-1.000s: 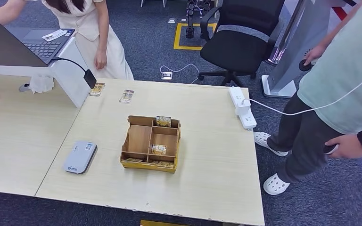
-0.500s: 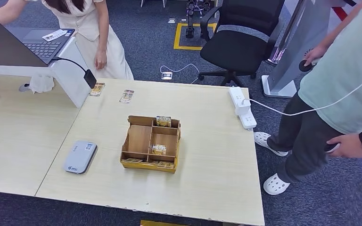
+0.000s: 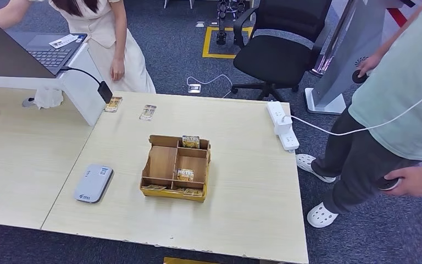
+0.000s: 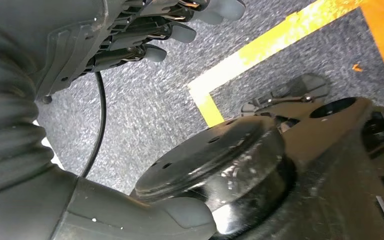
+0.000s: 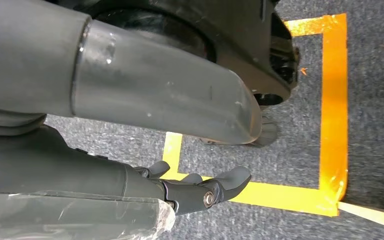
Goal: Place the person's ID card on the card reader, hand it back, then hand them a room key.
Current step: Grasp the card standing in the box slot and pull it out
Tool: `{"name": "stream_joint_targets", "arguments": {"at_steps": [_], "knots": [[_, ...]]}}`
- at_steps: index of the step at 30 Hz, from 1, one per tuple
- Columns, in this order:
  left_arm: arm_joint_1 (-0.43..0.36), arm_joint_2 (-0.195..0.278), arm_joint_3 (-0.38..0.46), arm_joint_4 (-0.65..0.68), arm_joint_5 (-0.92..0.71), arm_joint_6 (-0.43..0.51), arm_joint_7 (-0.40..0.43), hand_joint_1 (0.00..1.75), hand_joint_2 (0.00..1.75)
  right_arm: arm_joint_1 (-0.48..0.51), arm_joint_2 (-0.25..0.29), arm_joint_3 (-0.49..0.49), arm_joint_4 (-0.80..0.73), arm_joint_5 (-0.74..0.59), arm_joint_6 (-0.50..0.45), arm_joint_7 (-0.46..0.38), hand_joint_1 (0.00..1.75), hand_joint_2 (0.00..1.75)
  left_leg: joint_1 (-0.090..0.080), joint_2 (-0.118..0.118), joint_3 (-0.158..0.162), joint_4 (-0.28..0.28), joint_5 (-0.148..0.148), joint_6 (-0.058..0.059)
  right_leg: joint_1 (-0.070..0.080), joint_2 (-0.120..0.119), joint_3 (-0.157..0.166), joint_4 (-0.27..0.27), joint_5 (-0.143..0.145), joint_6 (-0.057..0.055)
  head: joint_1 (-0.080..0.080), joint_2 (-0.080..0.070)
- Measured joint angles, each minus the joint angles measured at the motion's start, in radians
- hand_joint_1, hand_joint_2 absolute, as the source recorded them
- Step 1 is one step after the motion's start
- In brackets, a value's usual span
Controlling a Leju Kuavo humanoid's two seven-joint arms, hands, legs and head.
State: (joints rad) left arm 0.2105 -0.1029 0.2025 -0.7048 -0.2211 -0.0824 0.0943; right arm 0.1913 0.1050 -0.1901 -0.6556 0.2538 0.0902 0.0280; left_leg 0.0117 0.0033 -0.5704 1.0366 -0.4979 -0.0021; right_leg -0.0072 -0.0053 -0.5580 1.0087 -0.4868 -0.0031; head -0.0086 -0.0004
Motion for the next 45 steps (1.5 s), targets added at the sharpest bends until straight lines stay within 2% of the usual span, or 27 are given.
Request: {"name": "stream_joint_targets", "arguments": {"at_steps": [2, 6, 10, 20, 24, 36, 45], "knots": [[-0.005, 0.011, -0.019, 0.028, 0.024, 0.009, -0.01, 0.0, 1.75, -0.003, -0.011, 0.018, 0.025, -0.028, -0.01, -0.002, 0.0, 0.0, 0.0, 0.0, 0.0, 0.0, 0.0, 0.0, 0.0, 0.0, 0.0, 0.0, 0.0, 0.0, 0.0, 0.0], [-0.02, 0.037, -0.063, 0.099, 0.09, 0.032, -0.037, 0.0, 1.75, -0.013, -0.036, 0.062, 0.085, -0.1, -0.036, -0.009, 0.0, 1.75, 0.0, 0.0, 0.0, 0.0, 0.0, 0.0, 0.0, 0.0, 0.0, 0.0, 0.0, 0.0, 0.0, 0.0], [-0.036, 0.061, -0.112, 0.169, 0.152, 0.055, -0.073, 0.0, 1.75, -0.022, -0.062, 0.11, 0.15, -0.175, -0.062, -0.015, 0.0, 1.75, 0.0, 0.0, 0.0, 0.0, 0.0, 0.0, 0.0, 0.0, 0.0, 0.0, 0.0, 0.0, 0.0, 0.0], [-0.042, 0.047, -0.101, 0.144, -0.024, 0.0, -0.082, 0.0, 1.75, -0.02, -0.055, 0.083, 0.099, 0.004, 0.01, 0.015, 0.0, 1.75, 0.0, 0.0, 0.0, 0.0, 0.0, 0.0, 0.0, 0.0, 0.0, 0.0, 0.0, 0.0, 0.0, 0.0], [-0.037, 0.03, -0.069, 0.099, -0.102, -0.025, -0.074, 0.0, 1.75, -0.014, -0.039, 0.046, 0.049, 0.076, 0.043, 0.025, 0.0, 0.0, 0.0, 0.0, 0.0, 0.0, 0.0, 0.0, 0.0, -0.001, 0.0, 0.0, 0.0, 0.0, 0.0, 0.0], [-0.019, -0.031, 0.055, -0.06, -0.352, -0.078, -0.046, 0.0, 1.75, 0.008, 0.018, -0.077, -0.112, 0.282, 0.129, 0.045, 0.0, 0.0, 0.0, 0.0, 0.0, 0.0, 0.0, 0.0, 0.0, -0.001, 0.0, 0.0, 0.0, 0.0, -0.001, 0.0], [-0.016, -0.074, 0.199, -0.197, -0.515, -0.101, -0.023, 0.0, 1.75, 0.032, 0.064, -0.168, -0.235, 0.396, 0.177, 0.062, 0.0, 0.0, 0.0, 0.0, 0.0, 0.0, 0.0, 0.0, 0.0, 0.0, 0.0, 0.0, 0.0, 0.0, -0.001, 0.0]]}}
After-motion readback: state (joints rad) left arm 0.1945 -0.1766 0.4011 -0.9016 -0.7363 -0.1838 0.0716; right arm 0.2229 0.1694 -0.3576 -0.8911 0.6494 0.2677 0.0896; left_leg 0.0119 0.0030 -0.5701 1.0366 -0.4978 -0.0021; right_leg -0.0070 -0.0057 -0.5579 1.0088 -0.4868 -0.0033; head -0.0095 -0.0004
